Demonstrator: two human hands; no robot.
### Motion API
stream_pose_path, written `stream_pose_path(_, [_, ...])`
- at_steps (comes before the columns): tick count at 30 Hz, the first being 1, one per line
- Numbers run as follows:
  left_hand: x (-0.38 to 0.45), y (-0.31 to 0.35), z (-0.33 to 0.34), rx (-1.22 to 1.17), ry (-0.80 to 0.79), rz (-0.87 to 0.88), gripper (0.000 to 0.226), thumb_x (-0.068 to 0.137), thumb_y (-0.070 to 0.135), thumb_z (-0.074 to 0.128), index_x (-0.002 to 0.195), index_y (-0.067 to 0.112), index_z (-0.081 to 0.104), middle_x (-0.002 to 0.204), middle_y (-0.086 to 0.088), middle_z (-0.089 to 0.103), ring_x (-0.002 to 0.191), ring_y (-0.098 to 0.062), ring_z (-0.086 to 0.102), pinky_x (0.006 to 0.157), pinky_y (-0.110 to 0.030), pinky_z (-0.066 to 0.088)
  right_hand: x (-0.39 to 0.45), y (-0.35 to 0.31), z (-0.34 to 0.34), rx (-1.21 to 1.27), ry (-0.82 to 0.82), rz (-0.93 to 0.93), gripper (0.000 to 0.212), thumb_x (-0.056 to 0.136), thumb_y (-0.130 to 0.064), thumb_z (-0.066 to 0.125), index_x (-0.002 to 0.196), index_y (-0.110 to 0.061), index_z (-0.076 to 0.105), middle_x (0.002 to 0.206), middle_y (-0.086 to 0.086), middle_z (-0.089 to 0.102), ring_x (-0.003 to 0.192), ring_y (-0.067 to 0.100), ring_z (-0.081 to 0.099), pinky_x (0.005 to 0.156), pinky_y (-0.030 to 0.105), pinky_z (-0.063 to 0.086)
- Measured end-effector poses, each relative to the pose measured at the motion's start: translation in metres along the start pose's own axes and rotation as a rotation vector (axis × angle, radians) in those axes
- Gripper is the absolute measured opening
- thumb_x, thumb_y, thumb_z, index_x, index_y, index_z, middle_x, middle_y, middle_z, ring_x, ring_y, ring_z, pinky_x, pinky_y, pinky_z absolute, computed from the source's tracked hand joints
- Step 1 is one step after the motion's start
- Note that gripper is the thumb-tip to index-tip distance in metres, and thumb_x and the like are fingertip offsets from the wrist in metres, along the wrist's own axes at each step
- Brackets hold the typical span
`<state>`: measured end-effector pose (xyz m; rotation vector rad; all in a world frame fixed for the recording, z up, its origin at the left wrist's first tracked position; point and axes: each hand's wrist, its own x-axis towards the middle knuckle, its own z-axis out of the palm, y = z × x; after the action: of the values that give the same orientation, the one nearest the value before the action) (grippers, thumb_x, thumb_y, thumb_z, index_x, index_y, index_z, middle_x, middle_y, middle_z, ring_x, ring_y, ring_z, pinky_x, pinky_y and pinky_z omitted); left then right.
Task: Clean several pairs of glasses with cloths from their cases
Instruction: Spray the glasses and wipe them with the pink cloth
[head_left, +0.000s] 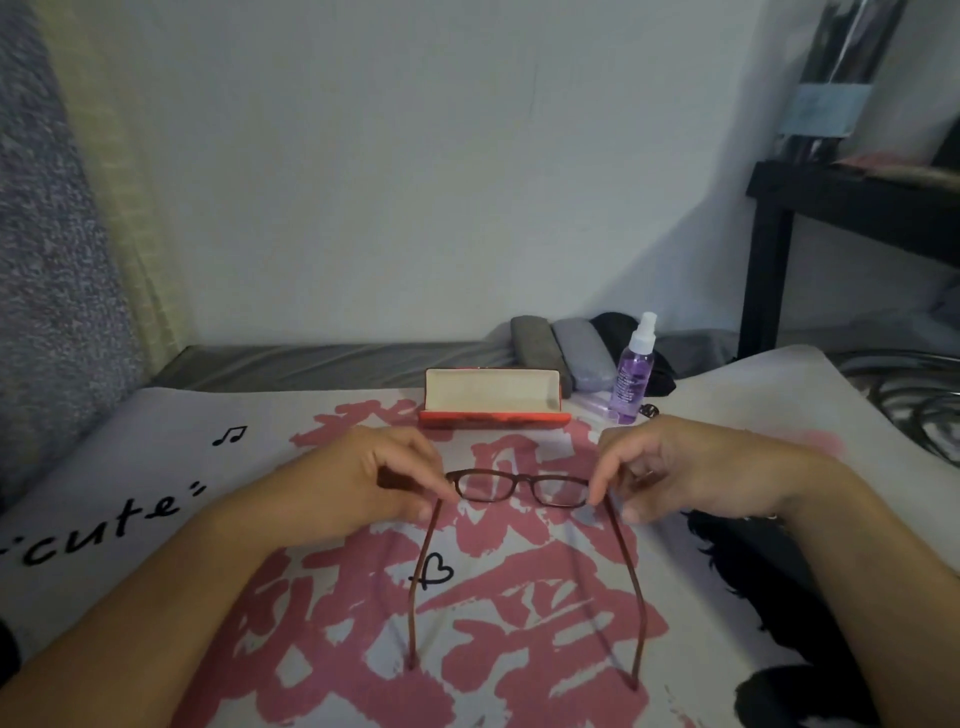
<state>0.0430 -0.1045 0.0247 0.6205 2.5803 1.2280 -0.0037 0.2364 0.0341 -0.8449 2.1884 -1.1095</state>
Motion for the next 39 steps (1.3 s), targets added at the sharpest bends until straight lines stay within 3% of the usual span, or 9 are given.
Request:
stream_pose_path(4, [0.005,-0.002,0.007,0.004,0.073,0.001,0.019,0.080,0.026,0.081,0.090,0.042,0.081,0.112,0.022,0.061,0.106,-0.006,0.063,0.098,-0.029,0.050,0.006,0.001,0.006,0.005,0.045,-0.011,0.017,0.082,-0.007,0.082,0.093,-0.020,0.080,0.090,0.002,0.067,0.085,0.021,0.063,0.085,0.036,0.053])
stream_pose_path(10, [0.010,-0.004,0.023,-0.037,0.195,0.039,0.022,0.075,0.035,0.082,0.094,0.044,0.079,0.099,0.015,0.064,0.097,-0.011,0.064,0.095,-0.037,0.053,0.016,0.001,0.016,0.023,0.122,-0.040,0.015,0.082,-0.010,0.084,0.086,-0.020,0.074,0.087,0.014,0.070,0.079,0.022,0.066,0.080,0.038,0.053])
stream_pose_path(16, [0.009,-0.006,0.022,-0.083,0.207,-0.011,0.036,0.080,0.019,0.085,0.101,0.044,0.069,0.096,0.012,0.066,0.092,-0.015,0.067,0.087,-0.042,0.058,0.019,-0.005,0.022,0.007,0.185,0.003,0.019,0.084,-0.007,0.081,0.094,-0.012,0.065,0.082,0.006,0.069,0.072,0.013,0.064,0.068,0.025,0.051])
stream_pose_path(20, [0.007,-0.005,0.019,-0.077,0.186,-0.015,0.040,0.085,0.014,0.080,0.108,0.044,0.068,0.096,0.011,0.067,0.092,-0.013,0.067,0.088,-0.039,0.058,0.023,-0.008,0.028,-0.158,0.269,0.019,0.024,0.086,-0.017,0.080,0.103,-0.028,0.067,0.084,-0.009,0.057,0.071,0.003,0.054,0.066,0.021,0.046])
stream_pose_path(24, [0.006,-0.003,0.017,-0.077,0.180,-0.024,0.041,0.084,0.014,0.080,0.109,0.045,0.069,0.097,0.010,0.068,0.093,-0.014,0.067,0.089,-0.040,0.058,0.026,-0.010,0.037,-0.352,0.341,-0.004,0.021,0.088,-0.032,0.076,0.105,-0.040,0.067,0.085,-0.015,0.052,0.076,0.001,0.052,0.072,0.027,0.048])
stream_pose_path(27, [0.006,-0.003,0.016,-0.090,0.176,-0.034,0.042,0.083,0.015,0.082,0.109,0.045,0.070,0.097,0.008,0.070,0.093,-0.016,0.068,0.089,-0.042,0.058,0.030,-0.013,0.044,-0.402,0.394,-0.104,0.023,0.085,-0.041,0.078,0.106,-0.043,0.070,0.100,-0.017,0.053,0.097,-0.001,0.052,0.085,0.016,0.044])
stream_pose_path(30, [0.008,-0.004,0.018,-0.095,0.182,-0.026,0.042,0.083,0.012,0.082,0.111,0.041,0.070,0.096,0.006,0.071,0.090,-0.016,0.069,0.087,-0.042,0.058,0.038,-0.015,0.055,-0.571,0.409,-0.174,0.027,0.082,-0.050,0.077,0.108,-0.042,0.072,0.102,-0.019,0.051,0.104,0.002,0.046,0.093,0.023,0.042])
stream_pose_path(35, [0.010,-0.009,0.019,-0.077,0.179,-0.012,0.042,0.084,0.011,0.081,0.109,0.044,0.070,0.095,0.004,0.072,0.090,-0.015,0.069,0.088,-0.040,0.059,0.045,-0.019,0.069,-0.898,0.477,-0.346,0.016,0.084,-0.042,0.076,0.094,-0.030,0.076,0.098,-0.015,0.052,0.100,0.010,0.043,0.087,0.032,0.046])
stream_pose_path(39, [0.009,-0.012,0.013,-0.166,0.246,-0.004,0.029,0.088,0.019,0.076,0.104,0.043,0.073,0.095,0.004,0.071,0.086,-0.014,0.070,0.088,-0.038,0.058,0.045,-0.022,0.075,-0.978,0.455,-0.339,0.018,0.088,-0.048,0.067,0.092,-0.031,0.075,0.106,-0.015,0.050,0.110,0.014,0.044,0.091,0.035,0.045])
